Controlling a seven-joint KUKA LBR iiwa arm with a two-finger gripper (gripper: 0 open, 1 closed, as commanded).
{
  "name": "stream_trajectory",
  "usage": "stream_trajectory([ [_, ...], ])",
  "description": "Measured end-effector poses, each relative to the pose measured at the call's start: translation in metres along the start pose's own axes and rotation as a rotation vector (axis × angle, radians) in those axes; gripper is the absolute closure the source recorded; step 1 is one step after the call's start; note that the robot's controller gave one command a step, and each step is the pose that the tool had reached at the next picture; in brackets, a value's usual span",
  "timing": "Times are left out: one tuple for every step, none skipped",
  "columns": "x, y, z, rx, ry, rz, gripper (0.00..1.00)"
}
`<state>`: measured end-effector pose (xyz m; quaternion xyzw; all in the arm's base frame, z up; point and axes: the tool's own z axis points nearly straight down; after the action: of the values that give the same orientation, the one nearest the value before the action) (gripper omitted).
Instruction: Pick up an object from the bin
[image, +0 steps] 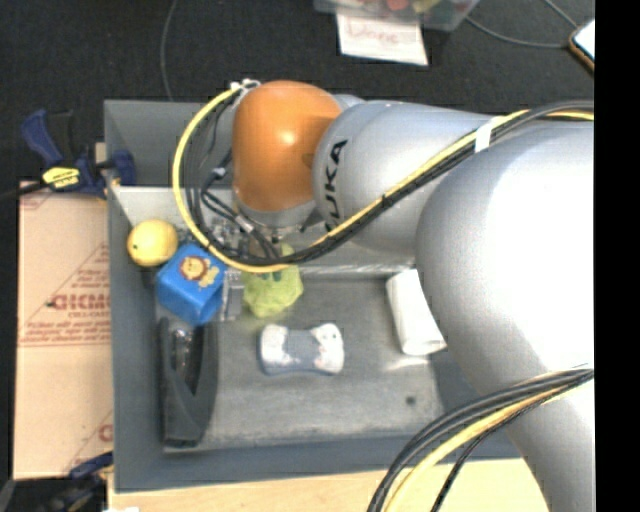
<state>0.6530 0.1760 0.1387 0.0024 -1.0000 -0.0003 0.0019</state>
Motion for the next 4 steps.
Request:
stream_trajectory([
  [-0.002, -0.001, -0.006, -0.001, -0.007, 0.004, 0.00],
  [0.010, 0.021, 0.022, 0.003, -0.014, 0.030, 0.00],
  [0.024, 0.052, -0.007, -0.001, -0.034, 0.017, 0.00],
  [0.015, 0.044, 0.007, 0.023, -0.066, -0.421, 0.00],
])
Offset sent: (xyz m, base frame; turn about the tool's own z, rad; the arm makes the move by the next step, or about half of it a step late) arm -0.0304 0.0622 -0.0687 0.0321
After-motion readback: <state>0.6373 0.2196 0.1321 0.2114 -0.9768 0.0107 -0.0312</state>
